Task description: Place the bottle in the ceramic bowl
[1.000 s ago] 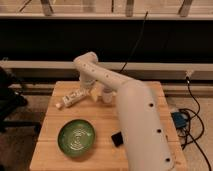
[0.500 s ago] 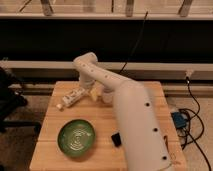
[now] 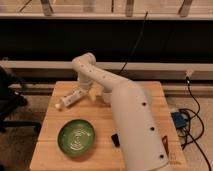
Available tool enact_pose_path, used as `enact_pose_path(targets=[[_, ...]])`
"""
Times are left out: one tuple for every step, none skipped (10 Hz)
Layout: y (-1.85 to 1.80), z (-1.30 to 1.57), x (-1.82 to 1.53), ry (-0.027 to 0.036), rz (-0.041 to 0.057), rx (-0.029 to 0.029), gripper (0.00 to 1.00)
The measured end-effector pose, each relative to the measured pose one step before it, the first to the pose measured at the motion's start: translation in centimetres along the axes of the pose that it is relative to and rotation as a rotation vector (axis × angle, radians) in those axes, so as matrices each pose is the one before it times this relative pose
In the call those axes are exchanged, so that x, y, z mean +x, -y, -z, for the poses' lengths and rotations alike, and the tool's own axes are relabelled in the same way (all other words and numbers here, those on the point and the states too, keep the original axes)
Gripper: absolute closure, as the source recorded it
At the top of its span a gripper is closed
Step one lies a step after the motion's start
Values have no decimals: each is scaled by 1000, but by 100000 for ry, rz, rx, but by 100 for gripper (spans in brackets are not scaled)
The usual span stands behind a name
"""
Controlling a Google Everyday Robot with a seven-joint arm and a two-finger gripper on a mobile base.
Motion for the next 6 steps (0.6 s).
enact_pose_path(targets=[[199, 287, 555, 722, 1254, 1234, 20], [315, 54, -78, 523, 1177, 312, 20], [345, 82, -217, 658, 1492, 10, 20], [432, 24, -320, 815, 1482, -33, 20], [-70, 75, 94, 315, 226, -199, 20], [50, 11, -109, 117, 271, -319, 20]])
